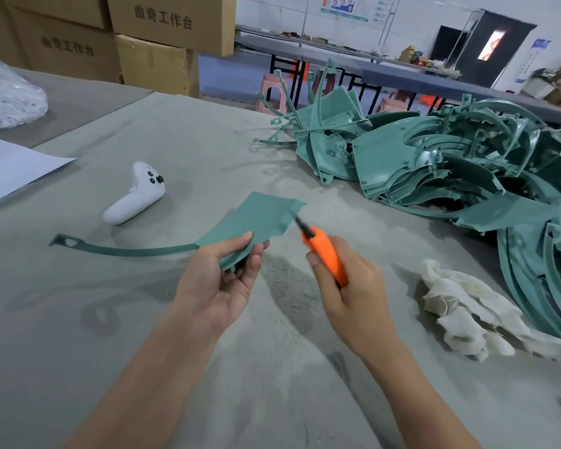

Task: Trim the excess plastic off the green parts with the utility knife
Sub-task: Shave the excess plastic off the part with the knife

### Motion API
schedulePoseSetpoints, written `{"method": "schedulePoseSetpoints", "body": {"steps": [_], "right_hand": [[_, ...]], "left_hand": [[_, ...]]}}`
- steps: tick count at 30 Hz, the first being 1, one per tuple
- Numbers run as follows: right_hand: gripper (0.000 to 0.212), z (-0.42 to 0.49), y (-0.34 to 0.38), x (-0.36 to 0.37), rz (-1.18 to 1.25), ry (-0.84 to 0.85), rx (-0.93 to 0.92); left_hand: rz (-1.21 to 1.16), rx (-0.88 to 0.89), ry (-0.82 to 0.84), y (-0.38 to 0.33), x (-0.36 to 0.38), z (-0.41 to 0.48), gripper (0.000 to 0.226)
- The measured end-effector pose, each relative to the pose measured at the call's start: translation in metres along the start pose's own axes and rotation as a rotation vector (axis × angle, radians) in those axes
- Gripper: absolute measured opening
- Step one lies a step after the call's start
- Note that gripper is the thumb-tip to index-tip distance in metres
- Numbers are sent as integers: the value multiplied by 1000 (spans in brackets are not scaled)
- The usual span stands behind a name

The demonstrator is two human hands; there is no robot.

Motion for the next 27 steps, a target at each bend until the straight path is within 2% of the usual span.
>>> {"method": "schedulePoseSetpoints", "body": {"steps": [2,5,13,19,27], "right_hand": [[17,5,-7,-8,-18,-62,50],[13,8,-12,-9,-34,-54,76],[20,5,-12,-4,-16,-36,51],[27,3,-11,-8,-137,-87,28],[27,1,-6,-5,-121,-85,-20]], "left_hand": [[19,26,-10,-2,-1,-1,13],[31,49,18,-4,2,-3,4],[18,27,18,-1,2,-5,3],[32,27,40,0,4,-5,8],[16,35,40,0,4,-4,5]]}}
Point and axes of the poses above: each hand's wrist, its own z-axis towards the middle knuckle, its own x-axis out of the palm, y = z × x, the point moved 8 cm from there along z, towards the middle knuckle
